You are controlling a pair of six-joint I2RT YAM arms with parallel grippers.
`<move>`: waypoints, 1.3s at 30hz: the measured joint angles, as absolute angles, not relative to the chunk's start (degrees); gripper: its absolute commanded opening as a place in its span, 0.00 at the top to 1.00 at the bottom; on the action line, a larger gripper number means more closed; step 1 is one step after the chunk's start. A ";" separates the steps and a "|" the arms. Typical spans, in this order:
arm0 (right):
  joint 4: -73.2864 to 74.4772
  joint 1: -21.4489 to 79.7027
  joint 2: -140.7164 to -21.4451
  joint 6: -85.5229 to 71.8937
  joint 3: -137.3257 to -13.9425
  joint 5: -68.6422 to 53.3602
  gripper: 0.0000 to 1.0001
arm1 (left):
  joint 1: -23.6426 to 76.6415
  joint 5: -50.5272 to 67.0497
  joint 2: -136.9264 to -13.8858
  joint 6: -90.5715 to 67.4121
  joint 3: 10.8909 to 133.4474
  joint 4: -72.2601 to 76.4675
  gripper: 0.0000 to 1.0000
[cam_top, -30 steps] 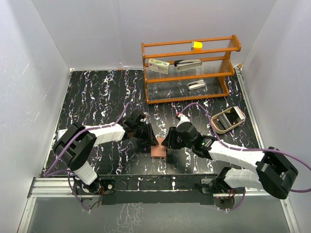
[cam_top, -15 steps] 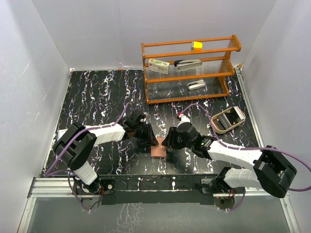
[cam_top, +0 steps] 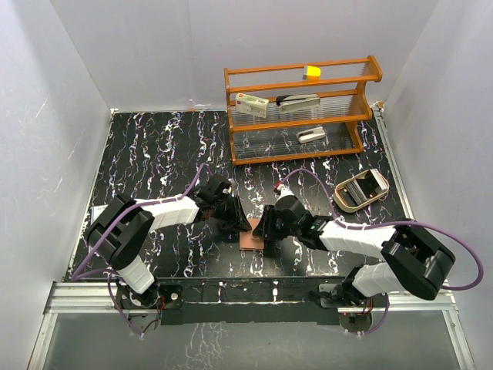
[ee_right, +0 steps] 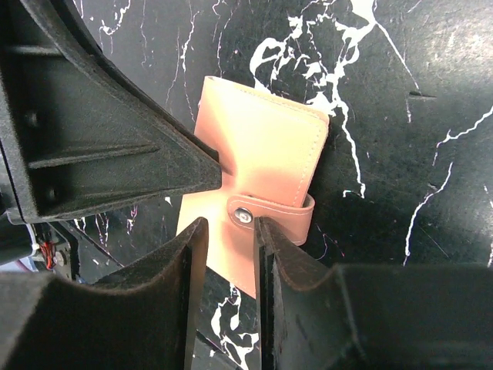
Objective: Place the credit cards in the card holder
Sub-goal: Close the card holder at the center of the board.
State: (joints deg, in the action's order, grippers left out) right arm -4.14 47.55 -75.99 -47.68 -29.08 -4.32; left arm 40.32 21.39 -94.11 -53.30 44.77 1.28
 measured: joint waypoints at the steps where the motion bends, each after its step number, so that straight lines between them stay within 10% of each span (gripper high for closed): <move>1: -4.32 47.55 -76.31 -47.70 -29.08 -4.47 0.73 | 40.32 21.39 -94.11 -53.34 44.77 1.28 0.79; 39: 9.52 47.72 -84.47 -44.01 -39.83 -2.72 0.91 | 40.01 22.02 -93.89 -53.60 43.48 3.42 0.80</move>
State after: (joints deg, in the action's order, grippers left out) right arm 9.52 47.72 -84.47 -44.01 -39.83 -2.72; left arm 40.01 22.02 -93.89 -53.60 43.48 3.42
